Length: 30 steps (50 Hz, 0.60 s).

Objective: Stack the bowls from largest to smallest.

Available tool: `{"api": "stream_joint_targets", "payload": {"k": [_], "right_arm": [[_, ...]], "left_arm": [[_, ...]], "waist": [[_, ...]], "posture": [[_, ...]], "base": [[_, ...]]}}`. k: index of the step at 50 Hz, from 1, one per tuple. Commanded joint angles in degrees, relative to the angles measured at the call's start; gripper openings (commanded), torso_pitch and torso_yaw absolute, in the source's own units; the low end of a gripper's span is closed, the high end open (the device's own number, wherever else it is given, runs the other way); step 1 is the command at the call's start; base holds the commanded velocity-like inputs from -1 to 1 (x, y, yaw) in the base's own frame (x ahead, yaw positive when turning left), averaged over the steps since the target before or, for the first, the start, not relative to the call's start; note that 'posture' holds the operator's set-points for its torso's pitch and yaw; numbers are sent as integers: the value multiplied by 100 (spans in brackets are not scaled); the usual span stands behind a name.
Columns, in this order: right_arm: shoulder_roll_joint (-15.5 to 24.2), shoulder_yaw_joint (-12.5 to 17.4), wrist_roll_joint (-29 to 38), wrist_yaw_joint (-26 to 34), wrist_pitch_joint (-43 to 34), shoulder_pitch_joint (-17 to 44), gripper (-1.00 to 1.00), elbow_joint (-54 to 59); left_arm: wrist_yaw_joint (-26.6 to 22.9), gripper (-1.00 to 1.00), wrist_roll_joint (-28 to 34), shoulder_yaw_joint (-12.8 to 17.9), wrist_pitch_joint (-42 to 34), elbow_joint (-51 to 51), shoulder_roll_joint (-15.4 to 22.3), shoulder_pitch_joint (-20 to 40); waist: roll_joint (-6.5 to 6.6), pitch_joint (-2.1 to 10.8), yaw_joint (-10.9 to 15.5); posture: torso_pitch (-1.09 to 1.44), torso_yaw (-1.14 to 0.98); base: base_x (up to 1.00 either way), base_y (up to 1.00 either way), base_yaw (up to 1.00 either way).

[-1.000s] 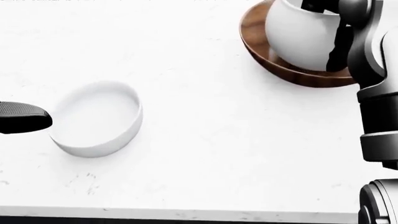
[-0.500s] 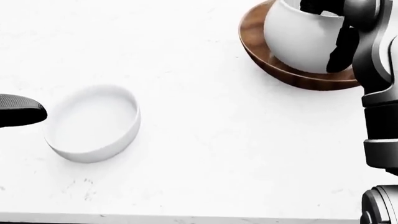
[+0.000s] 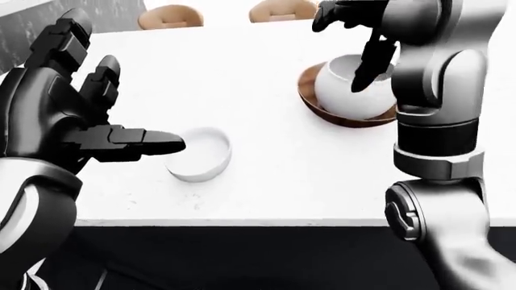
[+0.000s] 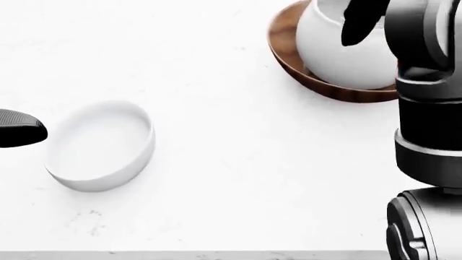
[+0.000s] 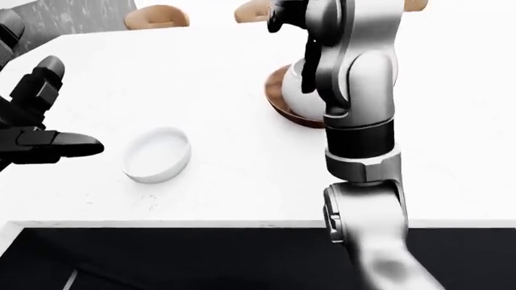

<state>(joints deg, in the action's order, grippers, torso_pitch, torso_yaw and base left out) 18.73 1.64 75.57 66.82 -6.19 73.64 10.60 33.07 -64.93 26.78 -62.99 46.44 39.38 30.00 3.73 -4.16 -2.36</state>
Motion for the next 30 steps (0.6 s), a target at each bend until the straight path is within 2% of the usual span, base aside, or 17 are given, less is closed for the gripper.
{"api": "stream_joint_targets", "payload": {"k": [1, 5, 9, 13, 25, 30], "right_arm": [[-300, -66, -72, 91, -161, 213, 47, -396], [-1019, -386, -24, 368, -301, 140, 44, -1090], [-1423, -510, 103, 461, -262, 34, 43, -1384], [-1919, -672, -8, 286, -94, -147, 37, -1569], [-2784, -1122, -171, -598, 699, -1357, 25, -1565], [-3055, -1283, -76, -628, 921, -1764, 24, -1706]], "left_arm": [[-35, 100, 47, 147, 189, 15, 107, 72], [-129, 100, 44, 300, 261, 6, 154, -88], [-194, 100, 21, 433, 331, 4, 188, -245], [-230, 100, -99, 658, 390, 6, 292, -439], [-375, 100, -38, 821, 483, 32, 281, -723], [-432, 100, 36, 832, 500, 62, 221, -792]], "waist": [[3, 129, 9], [56, 113, -7], [96, 97, -18], [111, 102, -24], [178, 164, -36], [198, 176, -50]], "posture": [[0, 0], [0, 0], [0, 0], [0, 0], [0, 0], [0, 0]], "base": [[0, 0, 0], [0, 0, 0], [0, 0, 0], [0, 0, 0], [0, 0, 0], [0, 0, 0]]}}
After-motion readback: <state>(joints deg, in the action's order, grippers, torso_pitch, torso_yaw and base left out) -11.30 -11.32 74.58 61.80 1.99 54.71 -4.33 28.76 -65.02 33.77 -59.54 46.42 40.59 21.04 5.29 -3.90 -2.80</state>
